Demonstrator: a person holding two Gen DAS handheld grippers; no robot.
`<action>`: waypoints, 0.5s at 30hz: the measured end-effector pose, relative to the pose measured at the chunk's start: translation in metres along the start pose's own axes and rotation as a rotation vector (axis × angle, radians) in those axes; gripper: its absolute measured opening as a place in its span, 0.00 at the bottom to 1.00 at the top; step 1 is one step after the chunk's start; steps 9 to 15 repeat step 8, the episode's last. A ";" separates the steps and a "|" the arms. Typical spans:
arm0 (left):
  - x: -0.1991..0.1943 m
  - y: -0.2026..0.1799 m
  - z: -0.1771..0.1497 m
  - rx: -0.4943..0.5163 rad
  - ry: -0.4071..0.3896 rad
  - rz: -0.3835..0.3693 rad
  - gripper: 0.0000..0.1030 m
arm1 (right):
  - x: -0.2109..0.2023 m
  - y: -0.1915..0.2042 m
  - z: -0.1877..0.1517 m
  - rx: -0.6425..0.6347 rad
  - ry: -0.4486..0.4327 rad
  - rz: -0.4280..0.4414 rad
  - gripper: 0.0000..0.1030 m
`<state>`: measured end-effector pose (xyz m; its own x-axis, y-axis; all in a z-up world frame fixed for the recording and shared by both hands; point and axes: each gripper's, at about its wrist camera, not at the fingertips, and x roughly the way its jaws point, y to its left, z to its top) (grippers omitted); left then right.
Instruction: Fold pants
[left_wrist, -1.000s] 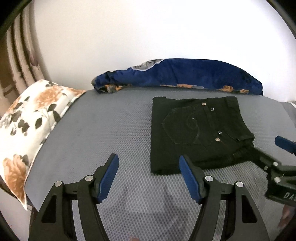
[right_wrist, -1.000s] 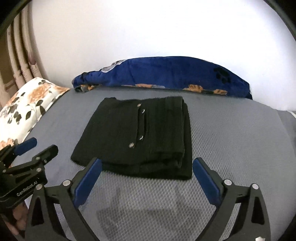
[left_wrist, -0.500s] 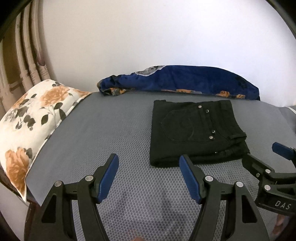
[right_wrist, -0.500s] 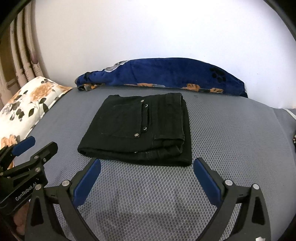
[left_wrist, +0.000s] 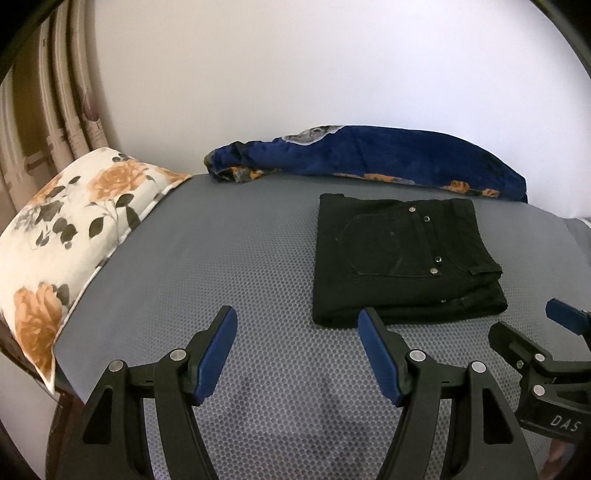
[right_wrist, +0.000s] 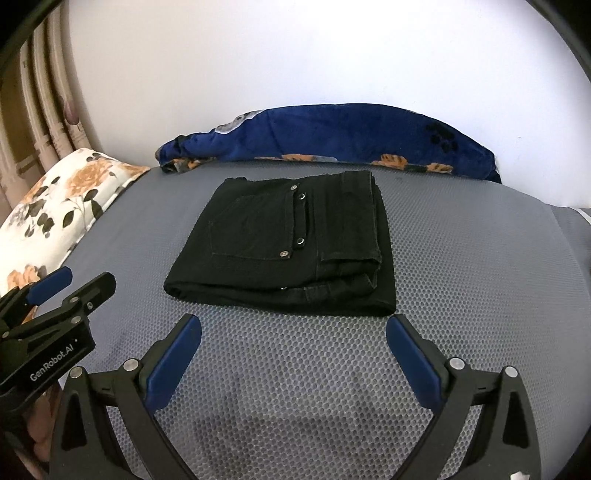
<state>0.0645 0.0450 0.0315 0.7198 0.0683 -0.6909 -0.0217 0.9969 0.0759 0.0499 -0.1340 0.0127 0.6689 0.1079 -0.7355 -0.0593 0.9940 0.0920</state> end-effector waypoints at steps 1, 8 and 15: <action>0.000 0.000 0.000 0.001 0.000 -0.003 0.67 | 0.000 0.000 0.000 0.002 0.001 0.001 0.96; 0.003 0.001 -0.001 -0.001 0.012 -0.021 0.67 | 0.001 0.000 -0.001 0.009 0.005 -0.002 0.96; 0.003 0.001 -0.001 -0.001 0.012 -0.021 0.67 | 0.001 0.000 -0.001 0.009 0.005 -0.002 0.96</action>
